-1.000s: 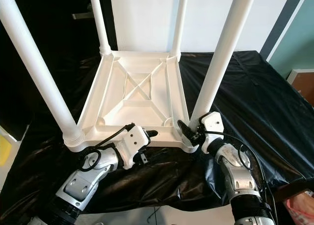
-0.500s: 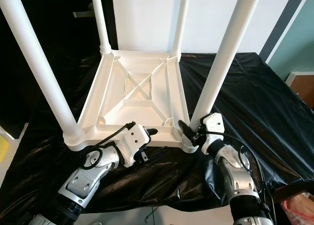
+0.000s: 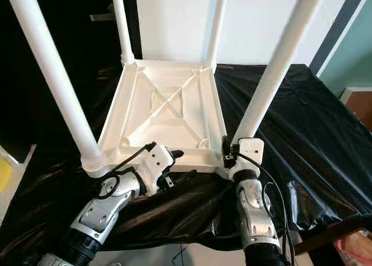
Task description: Building children table
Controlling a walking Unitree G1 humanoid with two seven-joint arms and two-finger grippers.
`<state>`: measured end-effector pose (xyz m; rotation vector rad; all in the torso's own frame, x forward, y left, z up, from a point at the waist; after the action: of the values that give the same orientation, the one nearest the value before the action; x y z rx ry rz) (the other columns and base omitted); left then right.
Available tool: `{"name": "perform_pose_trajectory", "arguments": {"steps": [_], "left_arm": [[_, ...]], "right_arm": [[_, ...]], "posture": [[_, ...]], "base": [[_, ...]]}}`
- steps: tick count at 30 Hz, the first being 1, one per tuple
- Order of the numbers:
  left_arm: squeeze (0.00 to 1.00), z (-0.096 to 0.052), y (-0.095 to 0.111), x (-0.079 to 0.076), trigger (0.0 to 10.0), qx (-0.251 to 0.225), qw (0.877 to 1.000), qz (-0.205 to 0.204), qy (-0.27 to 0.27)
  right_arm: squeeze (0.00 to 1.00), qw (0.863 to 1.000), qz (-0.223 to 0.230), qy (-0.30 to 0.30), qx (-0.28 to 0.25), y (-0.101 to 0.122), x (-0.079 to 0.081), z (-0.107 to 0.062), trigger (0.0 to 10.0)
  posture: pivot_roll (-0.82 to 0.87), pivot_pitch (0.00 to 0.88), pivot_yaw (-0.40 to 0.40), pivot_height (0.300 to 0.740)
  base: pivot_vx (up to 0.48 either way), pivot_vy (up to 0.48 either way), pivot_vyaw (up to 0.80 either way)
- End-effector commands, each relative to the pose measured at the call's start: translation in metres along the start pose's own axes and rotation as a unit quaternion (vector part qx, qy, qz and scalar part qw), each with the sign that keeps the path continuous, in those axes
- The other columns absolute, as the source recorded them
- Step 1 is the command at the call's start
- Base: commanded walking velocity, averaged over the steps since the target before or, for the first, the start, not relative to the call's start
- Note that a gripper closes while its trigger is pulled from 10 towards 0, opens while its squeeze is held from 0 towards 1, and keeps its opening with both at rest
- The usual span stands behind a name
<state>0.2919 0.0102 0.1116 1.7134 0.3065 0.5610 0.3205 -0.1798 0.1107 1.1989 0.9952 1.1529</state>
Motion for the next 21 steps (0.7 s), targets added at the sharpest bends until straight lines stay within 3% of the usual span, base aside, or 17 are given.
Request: {"name": "perform_pose_trajectory", "arguments": {"steps": [1,14,15,16,18,19,21], "left_arm": [[0.0,0.003,0.002,0.003,10.0,-0.004,1.0,-0.011,0.014],[0.0,0.004,0.003,0.009,10.0,-0.007,1.0,-0.007,0.011],[0.0,0.004,0.003,0.009,10.0,-0.008,1.0,-0.007,0.011],[0.0,0.004,0.003,0.008,10.0,-0.008,1.0,-0.008,0.011],[0.0,0.004,0.003,0.008,10.0,-0.008,1.0,-0.008,0.011],[0.0,0.004,0.002,0.008,10.0,-0.009,1.0,-0.009,0.011],[0.0,0.004,0.003,0.006,10.0,-0.01,1.0,-0.008,0.009]], "right_arm": [[0.0,0.999,-0.003,-0.032,0.038,-0.017,-0.008,-0.006,10.0],[0.02,0.999,-0.015,-0.038,0.027,-0.012,-0.004,-0.005,10.0],[0.07,0.999,-0.017,-0.033,0.023,-0.01,-0.003,-0.004,10.0],[0.54,0.999,-0.018,-0.024,0.019,-0.008,-0.003,-0.002,10.0],[0.54,0.999,-0.018,-0.024,0.019,-0.008,-0.003,-0.002,10.0],[1.0,0.999,-0.019,-0.019,0.016,-0.007,-0.003,-0.001,10.0],[1.0,1.0,-0.016,0.016,0.004,-0.001,-0.003,0.0,10.0]], "posture": [[-0.04,0.0,-0.018,0.74],[-0.04,0.0,-0.012,0.74],[-0.04,0.0,-0.012,0.74],[-0.04,0.0,-0.014,0.74],[-0.04,0.0,-0.014,0.74],[-0.04,0.0,-0.014,0.74],[-0.04,0.0,-0.019,0.74]], "base": [[0.0,0.0,0.0],[0.0,0.0,0.0],[0.0,0.0,0.0],[0.0,0.0,0.0],[0.0,0.0,0.0],[0.0,0.0,0.0],[0.0,0.0,0.0]]}}
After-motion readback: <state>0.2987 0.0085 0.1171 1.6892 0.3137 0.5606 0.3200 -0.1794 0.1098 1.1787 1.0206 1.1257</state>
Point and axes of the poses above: a point about 5 cm out from each wrist's last joint towards the gripper, its own z axis pointing out of the wrist towards the gripper, its own y axis along the axis of the wrist's last joint, x = y × z, the point moved 4 cm from there along z, pointing out of the wrist towards the gripper
